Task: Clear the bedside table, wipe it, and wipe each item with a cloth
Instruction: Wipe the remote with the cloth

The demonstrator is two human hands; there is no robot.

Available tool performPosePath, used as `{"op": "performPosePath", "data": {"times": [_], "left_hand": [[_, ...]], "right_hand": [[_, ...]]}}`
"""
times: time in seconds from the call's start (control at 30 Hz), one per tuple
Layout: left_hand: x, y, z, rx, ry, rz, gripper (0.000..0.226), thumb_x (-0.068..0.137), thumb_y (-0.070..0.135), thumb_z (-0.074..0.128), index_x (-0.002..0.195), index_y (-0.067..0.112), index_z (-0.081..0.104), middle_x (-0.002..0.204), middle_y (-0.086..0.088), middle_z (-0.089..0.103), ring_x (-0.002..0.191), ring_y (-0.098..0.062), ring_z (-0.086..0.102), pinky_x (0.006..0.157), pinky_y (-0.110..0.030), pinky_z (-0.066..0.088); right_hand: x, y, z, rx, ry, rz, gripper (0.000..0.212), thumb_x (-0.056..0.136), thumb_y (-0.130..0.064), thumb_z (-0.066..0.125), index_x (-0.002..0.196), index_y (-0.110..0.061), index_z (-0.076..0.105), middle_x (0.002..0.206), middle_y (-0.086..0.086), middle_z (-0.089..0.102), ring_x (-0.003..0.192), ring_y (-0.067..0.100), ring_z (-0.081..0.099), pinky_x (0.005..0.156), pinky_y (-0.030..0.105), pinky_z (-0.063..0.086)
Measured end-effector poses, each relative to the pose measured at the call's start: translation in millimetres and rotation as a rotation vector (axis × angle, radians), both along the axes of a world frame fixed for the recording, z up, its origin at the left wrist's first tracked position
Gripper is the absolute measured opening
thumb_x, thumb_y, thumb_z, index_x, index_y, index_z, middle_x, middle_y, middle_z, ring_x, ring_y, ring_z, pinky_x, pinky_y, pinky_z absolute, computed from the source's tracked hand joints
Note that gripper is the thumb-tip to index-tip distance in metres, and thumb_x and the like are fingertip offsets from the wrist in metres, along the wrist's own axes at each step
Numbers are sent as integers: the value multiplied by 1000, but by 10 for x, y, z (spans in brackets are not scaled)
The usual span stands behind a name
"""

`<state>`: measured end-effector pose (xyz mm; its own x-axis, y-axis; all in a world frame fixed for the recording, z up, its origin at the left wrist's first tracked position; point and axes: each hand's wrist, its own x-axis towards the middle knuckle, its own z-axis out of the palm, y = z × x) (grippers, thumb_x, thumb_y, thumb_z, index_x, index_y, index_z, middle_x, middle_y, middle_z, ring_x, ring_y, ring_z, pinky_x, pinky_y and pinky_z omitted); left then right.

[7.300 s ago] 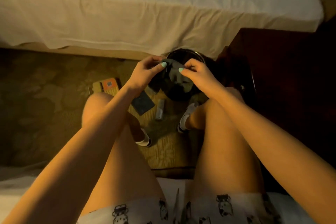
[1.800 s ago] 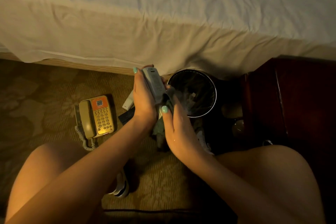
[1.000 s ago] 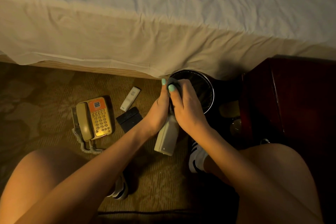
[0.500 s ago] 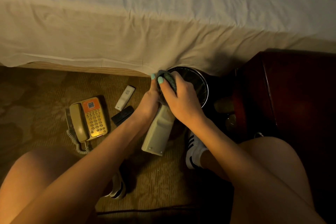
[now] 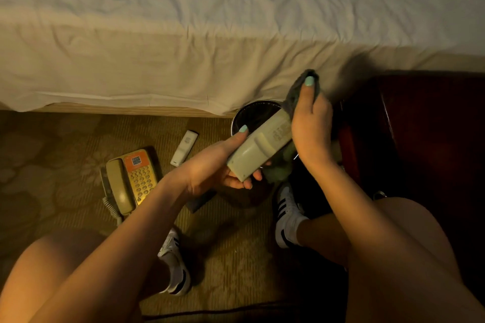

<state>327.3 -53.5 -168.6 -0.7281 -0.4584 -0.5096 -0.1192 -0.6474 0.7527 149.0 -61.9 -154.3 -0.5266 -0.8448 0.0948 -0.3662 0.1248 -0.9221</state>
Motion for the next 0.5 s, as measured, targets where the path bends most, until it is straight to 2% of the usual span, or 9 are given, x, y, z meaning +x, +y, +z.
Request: {"op": "performPosePath", "data": {"times": [0.07, 0.13, 0.2, 0.27, 0.3, 0.37, 0.4, 0.5], "left_hand": [[-8, -5, -20, -39, -6, 72, 56, 94, 60, 36, 118, 17, 64, 92, -12, 65, 72, -19, 56, 59, -24, 49], [-46, -12, -14, -194, -108, 143, 58, 96, 55, 32, 115, 10, 62, 81, -9, 65, 66, -17, 56, 59, -25, 48], [-74, -30, -12, -367, -223, 202, 67, 96, 56, 28, 102, 1, 65, 75, -13, 63, 61, -18, 56, 63, -30, 47], [-95, -31, -12, -512, -311, 245, 76, 96, 63, 23, 90, -1, 63, 70, -13, 63, 58, -18, 59, 64, -33, 48], [-112, -21, -5, -576, -348, 262, 77, 95, 65, 21, 86, 0, 62, 67, -10, 64, 57, -17, 60, 64, -33, 48], [-162, 0, -12, -650, -392, 292, 78, 93, 67, 20, 84, 0, 60, 63, -8, 65, 57, -18, 63, 64, -33, 50], [-188, 12, -16, -665, -394, 300, 77, 91, 67, 21, 87, 1, 60, 64, -10, 65, 58, -20, 64, 63, -34, 50], [-220, 30, -23, -691, -392, 266, 69, 94, 64, 20, 94, 5, 56, 72, -12, 66, 59, -23, 65, 62, -40, 51]], "right_hand": [[-34, 3, 43, -16, -31, 4, 27, 104, -22, 35, 96, -7, 56, 76, -11, 52, 66, -14, 53, 61, 2, 36], [-31, 39, 37, 14, -42, 64, 24, 104, -22, 36, 105, -7, 54, 84, -14, 52, 70, -16, 52, 65, 0, 35], [22, 93, 7, 62, -36, 154, 32, 103, -24, 38, 125, -5, 52, 102, -17, 53, 85, -16, 48, 74, -6, 30], [116, 149, -23, 106, -63, 308, 44, 102, -28, 37, 143, -11, 38, 122, -20, 45, 105, -21, 40, 83, -8, 26], [155, 173, -39, 129, -100, 391, 50, 102, -32, 34, 148, -14, 30, 129, -22, 41, 113, -24, 36, 87, -8, 25], [191, 197, -67, 163, -135, 508, 55, 100, -40, 28, 152, -21, 18, 145, -16, 34, 127, -18, 29, 97, -4, 25], [190, 202, -77, 170, -115, 534, 54, 101, -39, 30, 151, -27, 16, 148, -16, 31, 128, -18, 29, 99, -2, 25], [166, 192, -75, 161, -103, 537, 54, 102, -25, 40, 144, -47, 13, 140, -30, 23, 112, -35, 24, 95, -4, 25]]}}
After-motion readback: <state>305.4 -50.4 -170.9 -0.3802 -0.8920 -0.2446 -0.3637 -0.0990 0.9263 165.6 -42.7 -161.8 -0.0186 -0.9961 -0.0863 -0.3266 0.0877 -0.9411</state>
